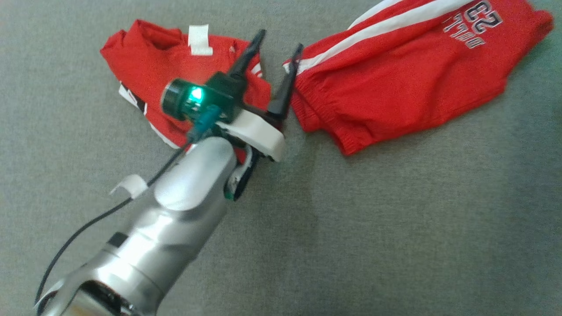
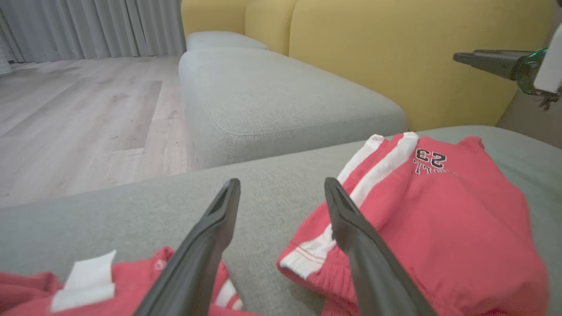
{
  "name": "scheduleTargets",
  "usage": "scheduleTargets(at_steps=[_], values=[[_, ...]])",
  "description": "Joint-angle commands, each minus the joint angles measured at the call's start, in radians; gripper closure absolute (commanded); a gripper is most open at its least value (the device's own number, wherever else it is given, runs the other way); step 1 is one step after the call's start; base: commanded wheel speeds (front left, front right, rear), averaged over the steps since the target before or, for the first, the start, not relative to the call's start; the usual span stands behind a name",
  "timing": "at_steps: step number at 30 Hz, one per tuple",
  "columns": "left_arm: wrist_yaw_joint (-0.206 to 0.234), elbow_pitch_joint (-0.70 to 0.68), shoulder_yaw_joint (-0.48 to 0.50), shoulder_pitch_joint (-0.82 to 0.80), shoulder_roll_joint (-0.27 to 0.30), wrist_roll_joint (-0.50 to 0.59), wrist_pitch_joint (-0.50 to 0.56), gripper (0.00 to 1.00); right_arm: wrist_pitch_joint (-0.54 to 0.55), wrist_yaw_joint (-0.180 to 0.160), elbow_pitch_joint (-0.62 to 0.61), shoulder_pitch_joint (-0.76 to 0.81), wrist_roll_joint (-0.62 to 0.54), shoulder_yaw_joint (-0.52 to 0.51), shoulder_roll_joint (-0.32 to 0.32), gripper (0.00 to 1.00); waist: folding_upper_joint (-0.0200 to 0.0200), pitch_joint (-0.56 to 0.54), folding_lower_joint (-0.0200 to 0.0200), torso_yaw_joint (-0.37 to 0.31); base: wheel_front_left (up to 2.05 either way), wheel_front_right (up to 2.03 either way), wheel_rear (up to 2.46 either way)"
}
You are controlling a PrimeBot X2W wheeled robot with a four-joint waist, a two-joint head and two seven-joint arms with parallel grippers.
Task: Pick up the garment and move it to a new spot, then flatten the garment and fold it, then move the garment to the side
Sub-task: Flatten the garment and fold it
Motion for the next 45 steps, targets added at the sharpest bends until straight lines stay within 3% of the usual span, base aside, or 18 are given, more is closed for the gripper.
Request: scheduleTargets(at_steps=[1, 6, 12, 22, 29, 35, 45], values=[[0.022, -0.040, 0.061, -0.009, 0.038, 0.003, -0.011, 0.00, -0.041, -0.001, -0.045, -0.017, 0.010, -0.012, 0.035, 0.00, 0.0000, -0.055, 0.0001, -0.026, 0.00, 0.00, 0.00], [0.077, -0.178, 0.180, 0.049, 0.084, 0.058, -0.012, 0.00, -0.073, -0.001, -0.159, 0.068, 0.040, -0.044, 0.105, 0.00, 0.0000, -0.139, 0.0001, -0.054, 0.00, 0.00, 0.00], [0.110, -0.324, 0.307, 0.199, 0.119, 0.131, -0.013, 0.00, -0.075, -0.001, -0.426, 0.312, 0.092, -0.103, 0.215, 0.00, 0.0000, -0.238, 0.0001, -0.074, 0.00, 0.00, 0.00], [0.098, -0.370, 0.394, 0.485, 0.131, 0.211, -0.013, 0.00, -0.075, -0.001, -0.686, 0.752, 0.038, -0.127, 0.327, 0.00, 0.0000, -0.362, 0.0001, -0.099, 0.00, 0.00, 0.00], [0.085, -0.392, 0.467, 0.682, 0.116, 0.251, -0.013, 0.00, -0.075, -0.001, -0.778, 1.007, 0.016, -0.105, 0.349, 0.00, 0.0000, -0.416, 0.0001, -0.117, 0.00, 0.00, 0.00], [0.057, -0.408, 0.518, 0.754, 0.072, 0.286, -0.013, 0.00, -0.075, -0.001, -0.805, 1.067, 0.041, -0.075, 0.350, 0.00, 0.0000, -0.421, 0.0001, -0.119, 0.00, 0.00, 0.00], [-0.002, -0.417, 0.555, 0.728, 0.033, 0.350, -0.013, 0.00, -0.053, -0.001, -0.823, 1.006, 0.026, -0.079, 0.350, 0.00, 0.0000, -0.352, 0.0001, -0.092, 0.00, 0.00, 0.00]])
